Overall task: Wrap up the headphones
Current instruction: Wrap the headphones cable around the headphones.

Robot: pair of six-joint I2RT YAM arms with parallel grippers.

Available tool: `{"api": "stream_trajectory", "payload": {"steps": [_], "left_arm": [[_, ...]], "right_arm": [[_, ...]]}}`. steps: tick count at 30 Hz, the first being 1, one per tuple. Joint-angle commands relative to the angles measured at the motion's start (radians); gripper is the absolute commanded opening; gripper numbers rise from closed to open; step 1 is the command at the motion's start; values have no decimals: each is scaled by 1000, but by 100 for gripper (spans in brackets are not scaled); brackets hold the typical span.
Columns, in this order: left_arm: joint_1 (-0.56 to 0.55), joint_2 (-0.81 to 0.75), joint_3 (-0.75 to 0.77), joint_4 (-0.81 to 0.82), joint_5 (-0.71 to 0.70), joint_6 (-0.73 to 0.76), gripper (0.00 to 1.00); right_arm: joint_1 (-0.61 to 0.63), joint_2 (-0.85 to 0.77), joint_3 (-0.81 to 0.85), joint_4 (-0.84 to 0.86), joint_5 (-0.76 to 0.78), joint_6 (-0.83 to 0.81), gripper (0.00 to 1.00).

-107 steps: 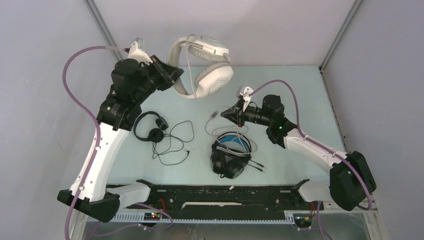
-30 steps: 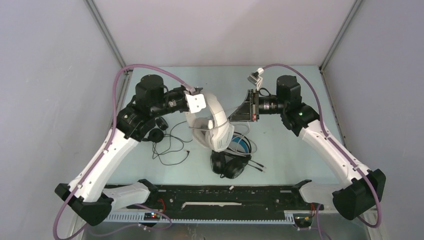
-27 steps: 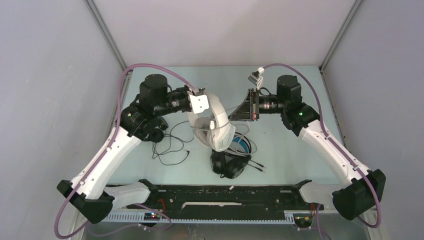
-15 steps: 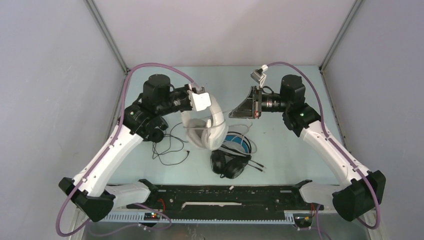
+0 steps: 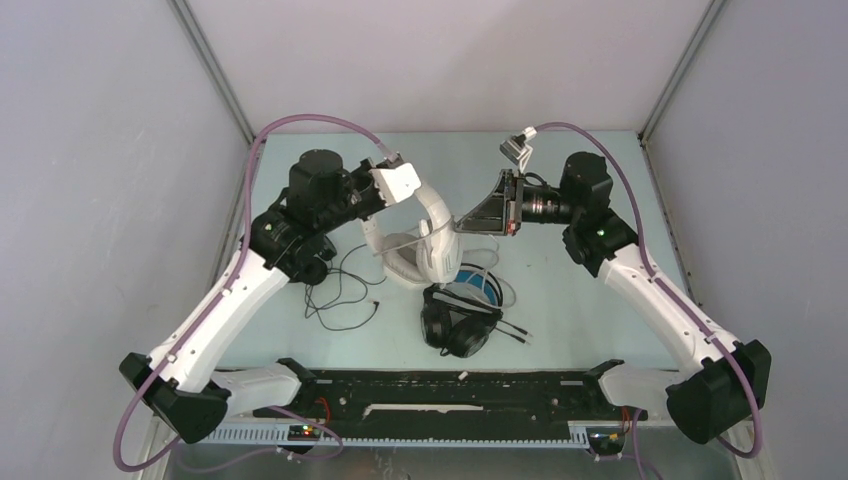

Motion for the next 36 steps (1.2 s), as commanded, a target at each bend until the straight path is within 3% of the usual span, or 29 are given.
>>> {"api": "stream_trajectory", "payload": {"steps": [1,8,21,27,36], "left_arm": [[27,-32,-30,-20,-231,-119,0],[27,-40,10,-80,-358,-327,0],[25,37,120,-180,-441,-535,0],[25,133,236,-266,-500,-673,0],[25,132,282,-233,-532,-877,0]], "right_arm": [[0,-44,29,184,-46,80,9],[16,14,31,397,-10,176,11],[95,116,113,430,46,193,15],[144,125,170,256,92,12,18],[184,111,182,64,233,-238,19]]}}
